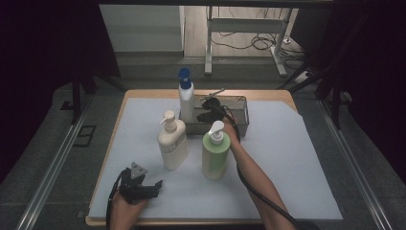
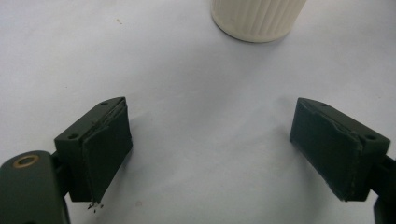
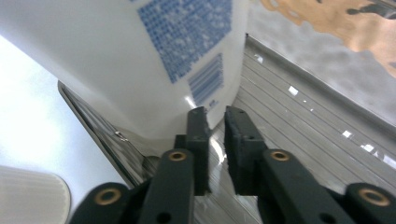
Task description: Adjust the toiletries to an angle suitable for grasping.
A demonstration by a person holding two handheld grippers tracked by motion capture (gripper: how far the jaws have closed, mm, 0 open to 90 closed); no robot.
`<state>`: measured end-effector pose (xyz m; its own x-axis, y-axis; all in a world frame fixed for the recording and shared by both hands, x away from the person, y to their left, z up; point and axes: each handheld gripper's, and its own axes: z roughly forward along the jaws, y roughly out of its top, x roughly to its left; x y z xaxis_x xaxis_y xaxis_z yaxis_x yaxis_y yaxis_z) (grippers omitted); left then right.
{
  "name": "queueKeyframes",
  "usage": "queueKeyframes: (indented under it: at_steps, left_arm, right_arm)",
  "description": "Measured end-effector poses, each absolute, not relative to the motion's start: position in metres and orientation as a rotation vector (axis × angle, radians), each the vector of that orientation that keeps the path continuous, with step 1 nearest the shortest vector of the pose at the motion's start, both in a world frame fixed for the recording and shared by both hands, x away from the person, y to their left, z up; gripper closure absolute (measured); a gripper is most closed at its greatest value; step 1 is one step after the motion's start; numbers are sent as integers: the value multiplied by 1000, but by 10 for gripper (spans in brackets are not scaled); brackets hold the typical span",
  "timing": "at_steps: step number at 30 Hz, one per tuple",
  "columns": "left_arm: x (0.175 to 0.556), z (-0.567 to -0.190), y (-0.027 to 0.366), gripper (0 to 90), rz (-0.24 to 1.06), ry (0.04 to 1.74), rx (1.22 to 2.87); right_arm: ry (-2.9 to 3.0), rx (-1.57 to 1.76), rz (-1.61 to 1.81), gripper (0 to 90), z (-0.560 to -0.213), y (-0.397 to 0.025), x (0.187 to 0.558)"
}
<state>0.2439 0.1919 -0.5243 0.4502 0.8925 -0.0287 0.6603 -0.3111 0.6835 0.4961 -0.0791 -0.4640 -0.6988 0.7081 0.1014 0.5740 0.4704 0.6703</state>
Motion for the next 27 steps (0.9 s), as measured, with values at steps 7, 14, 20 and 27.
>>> queueKeyframes:
  at_steps: [7, 14, 20, 27]
  left_arm:
    - [244, -524, 192, 123, 477, 1292, 2077]
    - [244, -524, 192, 123, 477, 1293, 2076]
    - [244, -524, 192, 123, 478, 1291, 2074]
    - [244, -524, 192, 123, 478, 1291, 2075]
  right_arm:
    - [2470, 1125, 1065, 572, -455, -95, 490]
    - [2460, 1067, 1086, 407, -442, -107, 479]
    - [2444, 1034, 1118, 324, -438, -117, 465]
    - [2431, 1010, 1165, 275, -429, -136, 453]
